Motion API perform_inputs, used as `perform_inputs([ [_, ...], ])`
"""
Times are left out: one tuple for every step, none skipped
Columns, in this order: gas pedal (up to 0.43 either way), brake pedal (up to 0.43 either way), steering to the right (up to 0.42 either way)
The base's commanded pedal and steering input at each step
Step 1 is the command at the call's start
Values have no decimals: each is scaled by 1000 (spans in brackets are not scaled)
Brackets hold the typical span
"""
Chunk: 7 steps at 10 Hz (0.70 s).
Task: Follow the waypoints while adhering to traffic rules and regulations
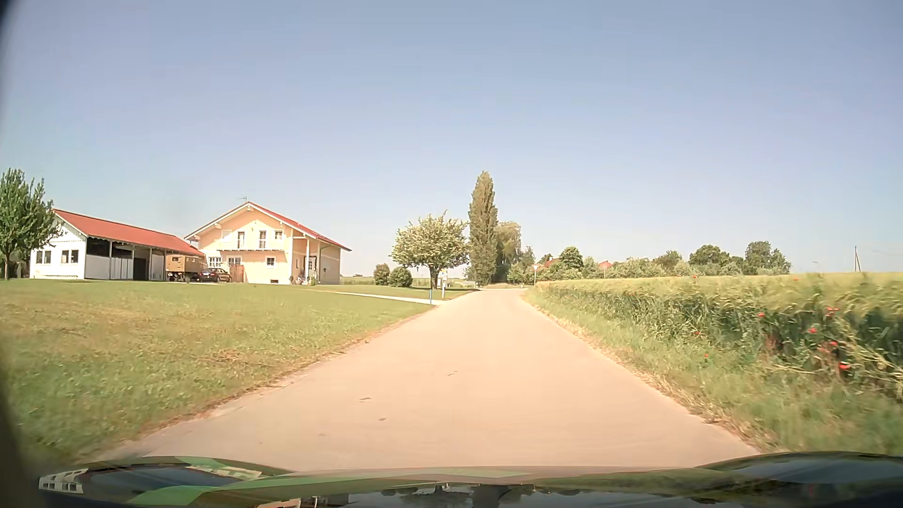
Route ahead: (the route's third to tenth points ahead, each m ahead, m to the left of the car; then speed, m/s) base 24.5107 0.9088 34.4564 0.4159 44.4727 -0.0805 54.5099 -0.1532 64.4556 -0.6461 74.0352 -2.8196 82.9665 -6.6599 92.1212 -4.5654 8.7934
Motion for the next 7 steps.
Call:
perform_inputs([
  [209, 0, 5],
  [209, 0, 5],
  [209, 0, 5],
  [209, 0, 5],
  [209, 0, 5],
  [209, 0, 5],
  [209, 0, 5],
])
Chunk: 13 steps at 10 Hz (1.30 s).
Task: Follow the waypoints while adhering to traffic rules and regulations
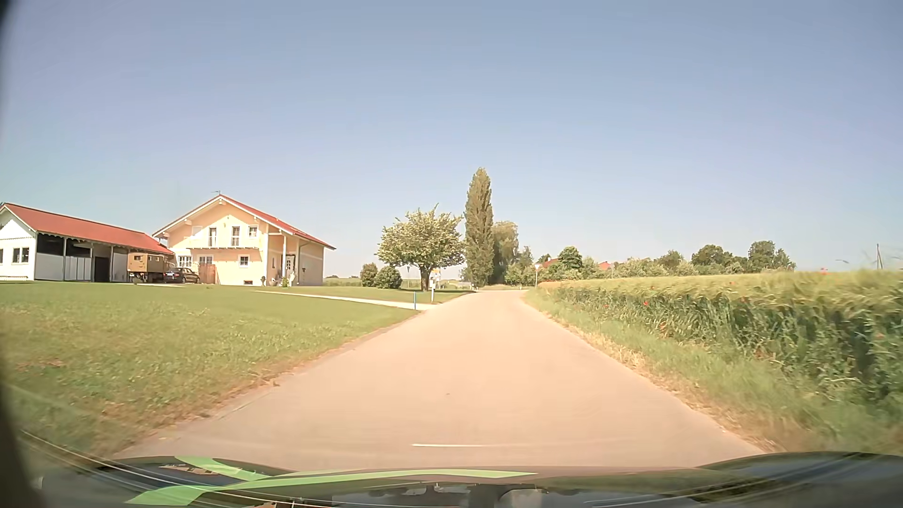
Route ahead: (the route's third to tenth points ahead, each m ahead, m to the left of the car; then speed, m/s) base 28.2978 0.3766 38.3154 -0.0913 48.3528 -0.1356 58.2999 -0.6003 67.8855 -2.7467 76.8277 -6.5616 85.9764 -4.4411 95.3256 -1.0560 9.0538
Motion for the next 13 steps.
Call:
perform_inputs([
  [209, 0, 5],
  [209, 0, 5],
  [209, 0, 5],
  [209, 0, 5],
  [209, 0, 5],
  [209, 0, 5],
  [209, 0, 5],
  [209, 0, 4],
  [209, 0, 4],
  [209, 0, 5],
  [209, 0, 4],
  [209, 0, 4],
  [209, 0, 4],
])
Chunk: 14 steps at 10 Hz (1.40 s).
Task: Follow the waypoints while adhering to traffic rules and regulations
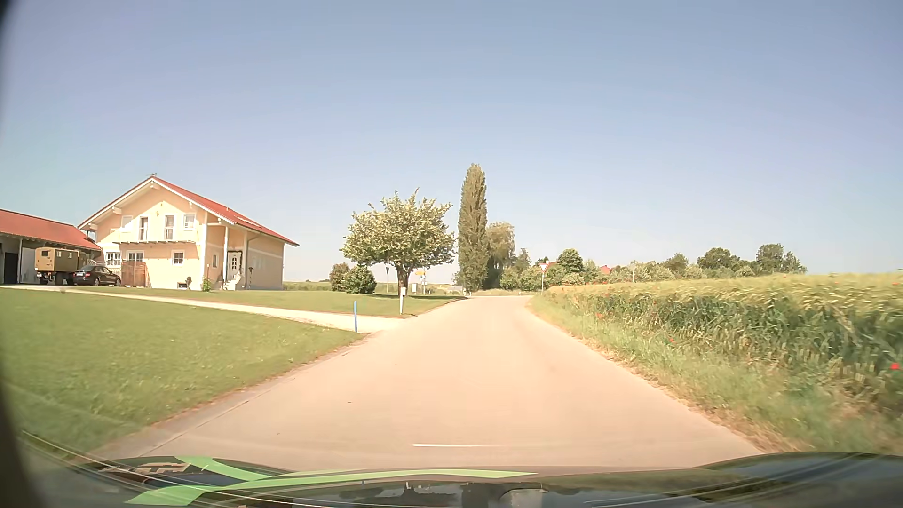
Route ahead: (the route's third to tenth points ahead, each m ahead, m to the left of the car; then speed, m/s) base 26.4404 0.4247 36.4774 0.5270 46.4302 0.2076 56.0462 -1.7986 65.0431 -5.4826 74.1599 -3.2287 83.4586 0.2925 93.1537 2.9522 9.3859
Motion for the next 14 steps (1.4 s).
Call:
perform_inputs([
  [209, 0, 4],
  [209, 0, 4],
  [209, 0, 4],
  [197, 0, 4],
  [189, 0, 4],
  [189, 0, 4],
  [189, 0, 4],
  [177, 0, 4],
  [177, 0, 4],
  [177, 0, 4],
  [177, 0, 4],
  [177, 0, 4],
  [177, 0, 5],
  [169, 0, 4],
])
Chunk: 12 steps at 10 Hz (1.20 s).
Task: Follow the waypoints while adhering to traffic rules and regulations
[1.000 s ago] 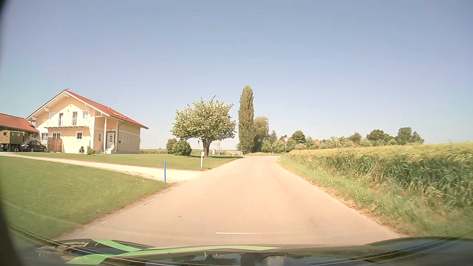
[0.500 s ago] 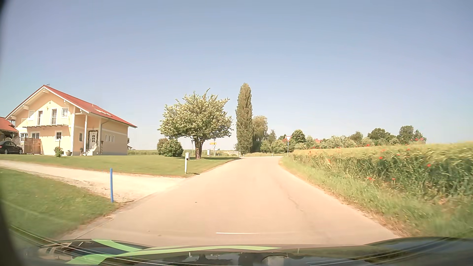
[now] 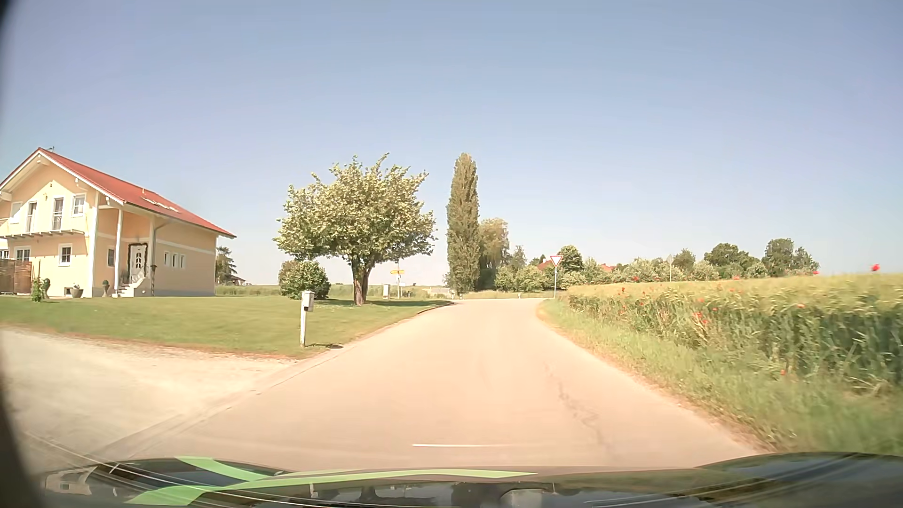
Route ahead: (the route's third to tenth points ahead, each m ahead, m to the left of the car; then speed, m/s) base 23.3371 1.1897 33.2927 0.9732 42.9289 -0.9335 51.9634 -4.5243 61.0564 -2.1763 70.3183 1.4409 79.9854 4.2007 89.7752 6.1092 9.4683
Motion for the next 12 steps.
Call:
perform_inputs([
  [157, 0, 5],
  [157, 0, 6],
  [138, 0, 6],
  [118, 0, 6],
  [98, 0, 6],
  [79, 0, 6],
  [79, 0, 6],
  [67, 0, 6],
  [67, 0, 6],
  [67, 0, 4],
  [67, 0, 3],
  [67, 0, 3],
])
